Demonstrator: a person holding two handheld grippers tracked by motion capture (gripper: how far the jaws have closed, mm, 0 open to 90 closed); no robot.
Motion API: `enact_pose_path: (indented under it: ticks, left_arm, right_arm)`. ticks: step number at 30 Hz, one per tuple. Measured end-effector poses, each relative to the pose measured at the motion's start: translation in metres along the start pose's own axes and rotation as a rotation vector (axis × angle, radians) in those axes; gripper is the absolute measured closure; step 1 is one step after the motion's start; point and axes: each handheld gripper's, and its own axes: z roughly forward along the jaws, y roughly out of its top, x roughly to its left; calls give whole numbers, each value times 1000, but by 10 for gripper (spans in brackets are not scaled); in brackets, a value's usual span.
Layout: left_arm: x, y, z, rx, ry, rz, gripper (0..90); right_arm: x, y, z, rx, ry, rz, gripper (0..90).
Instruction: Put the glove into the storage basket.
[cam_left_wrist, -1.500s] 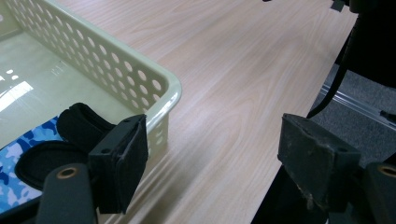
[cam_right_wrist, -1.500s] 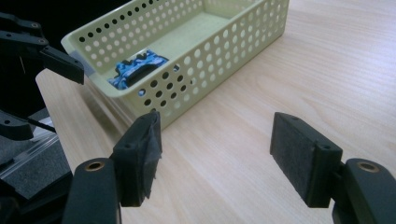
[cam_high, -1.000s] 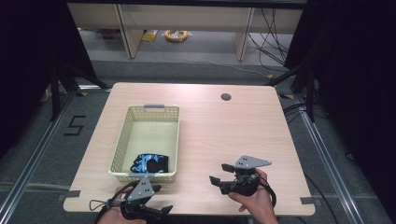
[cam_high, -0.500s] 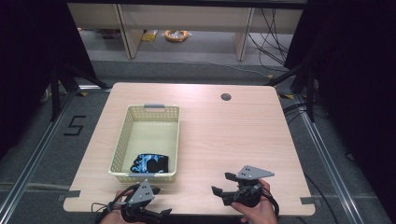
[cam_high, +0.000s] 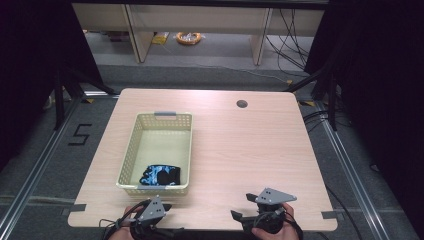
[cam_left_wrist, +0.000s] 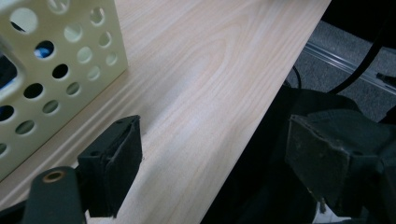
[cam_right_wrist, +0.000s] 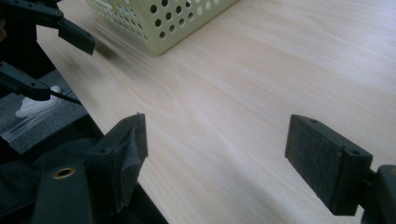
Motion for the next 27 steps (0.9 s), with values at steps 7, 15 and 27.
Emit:
enact_pose_path:
  ticks: [7,15,27]
  left_arm:
    - [-4,-4,1,32,10,8,179]
    - [-9,-6,1,16,8,-3,180]
    - [-8,-5,1,21,8,27,181]
  right_arm:
    - [2,-8,-2,22,0,-13,210]
    - [3,-19,-5,42,-20,-28,202]
    - [3,-21,-5,47,-20,-47,202]
